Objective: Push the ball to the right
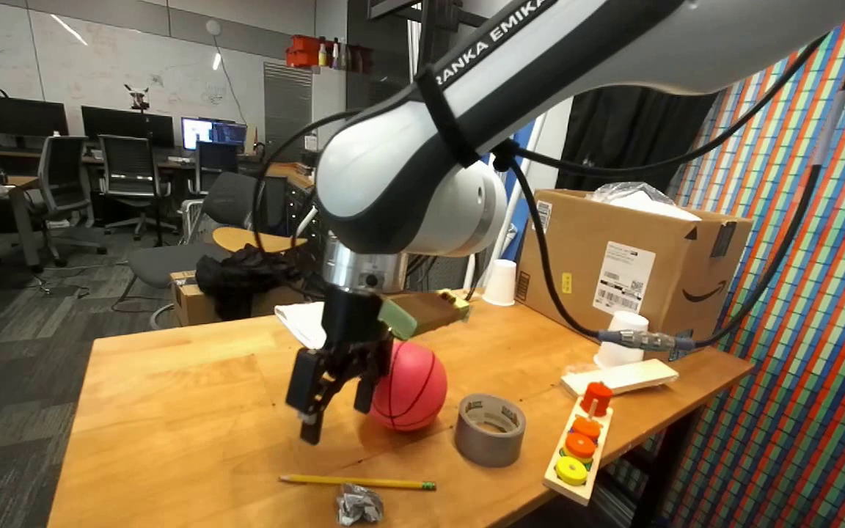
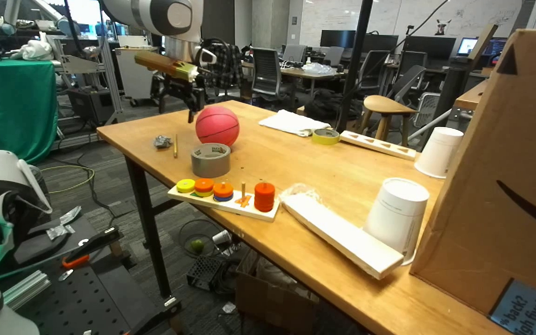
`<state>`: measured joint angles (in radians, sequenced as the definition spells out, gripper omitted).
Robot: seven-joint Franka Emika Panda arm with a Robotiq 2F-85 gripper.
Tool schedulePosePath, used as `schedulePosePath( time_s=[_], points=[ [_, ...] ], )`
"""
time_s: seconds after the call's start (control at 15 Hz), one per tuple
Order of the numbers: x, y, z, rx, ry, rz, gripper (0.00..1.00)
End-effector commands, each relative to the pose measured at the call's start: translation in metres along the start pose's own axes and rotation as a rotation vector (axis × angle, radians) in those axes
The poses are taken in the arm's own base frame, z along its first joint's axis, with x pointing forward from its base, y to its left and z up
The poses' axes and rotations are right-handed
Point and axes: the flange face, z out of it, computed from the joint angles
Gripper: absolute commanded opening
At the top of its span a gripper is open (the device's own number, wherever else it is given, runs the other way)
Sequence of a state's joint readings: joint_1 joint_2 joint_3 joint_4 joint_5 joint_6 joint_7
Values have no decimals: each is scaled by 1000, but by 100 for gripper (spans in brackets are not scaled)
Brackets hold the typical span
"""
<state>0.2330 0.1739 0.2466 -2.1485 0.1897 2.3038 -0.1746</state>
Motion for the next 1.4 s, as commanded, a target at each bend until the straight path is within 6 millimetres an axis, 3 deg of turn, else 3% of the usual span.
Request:
schedulePosePath(
  time_s=[0.0, 0.07, 0.2, 0.33, 0.53, 0.73, 0.93, 1.33],
  points=[
    [-2, 94, -44, -68, 16, 135, 100],
    [-8, 118, -63, -102, 47, 161, 100],
    [-38, 140, -111, -218, 123, 177, 100],
    [-66, 140, -142, -321, 156, 158, 100],
    [-99, 119, -161, -456, 193, 124, 100],
    [-113, 91, -145, -462, 165, 106, 100],
    [-114, 69, -125, -443, 119, 77, 100],
    [-84, 55, -96, -417, 13, 15, 100]
  ],
)
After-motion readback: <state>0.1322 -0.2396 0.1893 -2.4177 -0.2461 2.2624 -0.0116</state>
